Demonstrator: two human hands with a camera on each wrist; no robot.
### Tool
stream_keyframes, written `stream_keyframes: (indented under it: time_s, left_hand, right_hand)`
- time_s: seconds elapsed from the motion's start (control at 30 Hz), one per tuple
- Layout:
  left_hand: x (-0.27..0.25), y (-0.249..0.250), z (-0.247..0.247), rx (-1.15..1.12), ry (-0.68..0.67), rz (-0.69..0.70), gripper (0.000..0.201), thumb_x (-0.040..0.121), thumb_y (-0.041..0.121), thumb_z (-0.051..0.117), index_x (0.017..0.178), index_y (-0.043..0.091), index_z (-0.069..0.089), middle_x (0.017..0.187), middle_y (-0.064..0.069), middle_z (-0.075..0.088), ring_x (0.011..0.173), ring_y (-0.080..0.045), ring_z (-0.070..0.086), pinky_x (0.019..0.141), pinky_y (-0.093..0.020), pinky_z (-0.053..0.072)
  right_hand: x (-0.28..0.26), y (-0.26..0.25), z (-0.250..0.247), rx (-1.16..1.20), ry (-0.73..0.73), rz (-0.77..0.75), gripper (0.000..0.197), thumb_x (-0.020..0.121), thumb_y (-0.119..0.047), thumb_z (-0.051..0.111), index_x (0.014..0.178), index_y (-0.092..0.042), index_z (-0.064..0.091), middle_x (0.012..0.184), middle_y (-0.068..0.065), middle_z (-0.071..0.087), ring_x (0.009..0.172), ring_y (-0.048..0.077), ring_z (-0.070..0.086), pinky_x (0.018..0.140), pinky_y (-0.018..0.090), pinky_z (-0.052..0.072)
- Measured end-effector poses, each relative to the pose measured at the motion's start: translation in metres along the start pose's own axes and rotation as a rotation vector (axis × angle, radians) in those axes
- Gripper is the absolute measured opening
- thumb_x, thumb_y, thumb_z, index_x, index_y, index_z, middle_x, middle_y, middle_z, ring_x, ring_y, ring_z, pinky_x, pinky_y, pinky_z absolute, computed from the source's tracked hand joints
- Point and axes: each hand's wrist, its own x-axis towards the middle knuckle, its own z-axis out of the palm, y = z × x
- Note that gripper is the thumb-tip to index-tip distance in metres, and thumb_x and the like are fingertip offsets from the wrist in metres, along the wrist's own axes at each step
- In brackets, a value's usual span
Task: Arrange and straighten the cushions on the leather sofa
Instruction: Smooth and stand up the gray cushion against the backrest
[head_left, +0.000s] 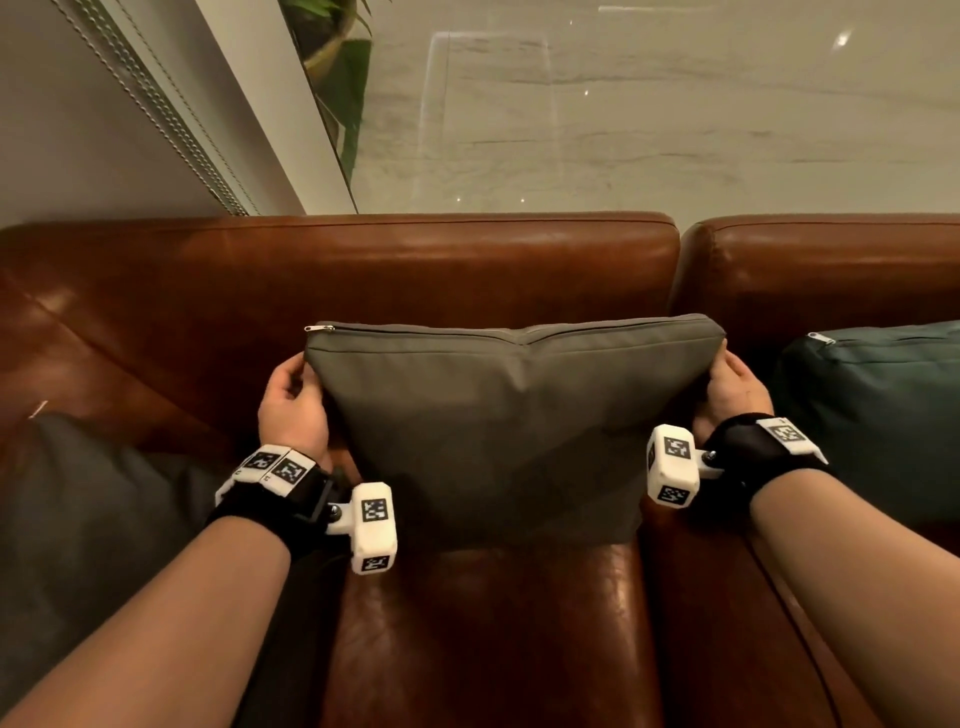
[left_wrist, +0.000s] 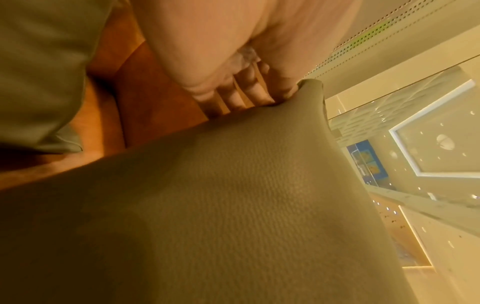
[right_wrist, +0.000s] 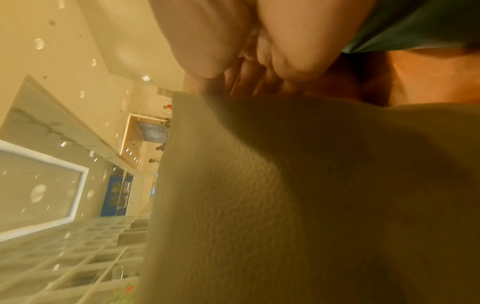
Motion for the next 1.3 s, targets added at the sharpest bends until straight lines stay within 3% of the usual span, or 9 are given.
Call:
stream_keyframes:
  time_s: [0.13, 0.27, 0.37, 0.5, 0.6, 0.8, 1.0, 1.17, 1.3]
  left_hand:
    - [0.004, 0.013, 0.002, 0.092, 0.071, 0.013, 0.01, 0.092, 0.032, 0.056, 0.096, 0.029, 0.065, 0.104, -0.002, 0.069, 0.099, -0.024, 0.064, 0.093, -0.043, 0.053]
    - [0.024, 0.02, -0.006, 0.195, 0.085, 0.029, 0.012, 0.089, 0.027, 0.055, 0.087, 0.034, 0.065, 0.103, -0.004, 0.071, 0.097, -0.028, 0.065, 0.087, -0.045, 0.055]
    - [0.023, 0.018, -0.007, 0.168, 0.046, 0.052, 0.022, 0.083, 0.023, 0.05, 0.082, 0.041, 0.062, 0.101, -0.004, 0.068, 0.087, -0.026, 0.059, 0.074, -0.04, 0.046]
    - [0.011, -0.006, -0.013, 0.096, -0.091, 0.039, 0.016, 0.085, 0.042, 0.055, 0.1, 0.048, 0.061, 0.113, 0.0, 0.067, 0.105, -0.031, 0.064, 0.089, -0.051, 0.052]
    - [-0.003, -0.026, -0.011, 0.168, -0.177, 0.027, 0.023, 0.084, 0.049, 0.058, 0.103, 0.042, 0.067, 0.109, 0.002, 0.071, 0.104, -0.025, 0.066, 0.091, -0.048, 0.052]
    - [0.009, -0.009, -0.018, 0.498, -0.015, 0.294, 0.027, 0.094, 0.026, 0.057, 0.108, 0.007, 0.071, 0.1, -0.017, 0.071, 0.094, -0.03, 0.065, 0.08, -0.032, 0.044]
    - [0.016, -0.01, -0.033, 0.537, -0.121, 0.293, 0.031, 0.094, 0.031, 0.059, 0.114, 0.011, 0.071, 0.103, -0.01, 0.072, 0.098, -0.028, 0.067, 0.09, -0.039, 0.052]
    - [-0.005, -0.046, -0.029, 0.365, -0.22, 0.083, 0.032, 0.1, 0.036, 0.047, 0.127, 0.024, 0.059, 0.113, -0.002, 0.065, 0.107, -0.029, 0.064, 0.096, -0.051, 0.051]
    - [-0.022, -0.061, -0.013, 0.193, -0.028, 0.002, 0.03, 0.095, 0.032, 0.058, 0.121, 0.02, 0.066, 0.107, -0.007, 0.07, 0.097, -0.024, 0.067, 0.096, -0.045, 0.053]
  right_hand:
    - [-0.004, -0.019, 0.002, -0.335, 0.177, -0.123, 0.026, 0.089, -0.042, 0.065, 0.103, -0.022, 0.073, 0.105, 0.007, 0.071, 0.1, 0.024, 0.066, 0.091, 0.036, 0.052]
    - [-0.002, -0.029, 0.007, -0.467, 0.21, -0.253, 0.028, 0.093, -0.036, 0.059, 0.106, -0.016, 0.073, 0.103, 0.008, 0.07, 0.094, 0.018, 0.062, 0.083, 0.026, 0.045]
    - [-0.005, -0.023, 0.011, -0.404, 0.159, -0.217, 0.025, 0.093, -0.04, 0.059, 0.102, -0.021, 0.073, 0.095, 0.004, 0.07, 0.09, 0.017, 0.062, 0.091, 0.035, 0.052]
    - [-0.009, 0.008, -0.007, -0.201, -0.049, -0.031, 0.024, 0.089, -0.053, 0.06, 0.091, -0.034, 0.075, 0.103, 0.0, 0.073, 0.102, 0.021, 0.067, 0.097, 0.048, 0.051]
    - [-0.013, 0.026, -0.015, -0.268, -0.153, 0.016, 0.048, 0.063, -0.068, 0.074, 0.103, -0.042, 0.072, 0.118, 0.001, 0.07, 0.111, 0.023, 0.065, 0.098, 0.045, 0.05]
    - [-0.024, -0.012, -0.002, -0.742, 0.057, -0.243, 0.036, 0.086, -0.036, 0.071, 0.118, -0.021, 0.071, 0.116, 0.002, 0.071, 0.113, 0.019, 0.063, 0.098, 0.024, 0.044]
    - [-0.025, -0.001, -0.016, -0.629, -0.099, -0.17, 0.039, 0.087, -0.041, 0.068, 0.12, -0.02, 0.068, 0.112, 0.0, 0.069, 0.108, 0.018, 0.063, 0.091, 0.03, 0.048]
    - [-0.023, 0.048, -0.036, -0.272, -0.253, 0.064, 0.085, 0.044, -0.07, 0.083, 0.116, -0.027, 0.069, 0.116, 0.005, 0.071, 0.105, 0.021, 0.069, 0.088, 0.037, 0.055]
    - [-0.023, 0.055, -0.024, -0.326, -0.147, 0.0, 0.035, 0.059, -0.055, 0.085, 0.088, -0.038, 0.076, 0.102, 0.0, 0.075, 0.102, 0.02, 0.069, 0.093, 0.04, 0.054]
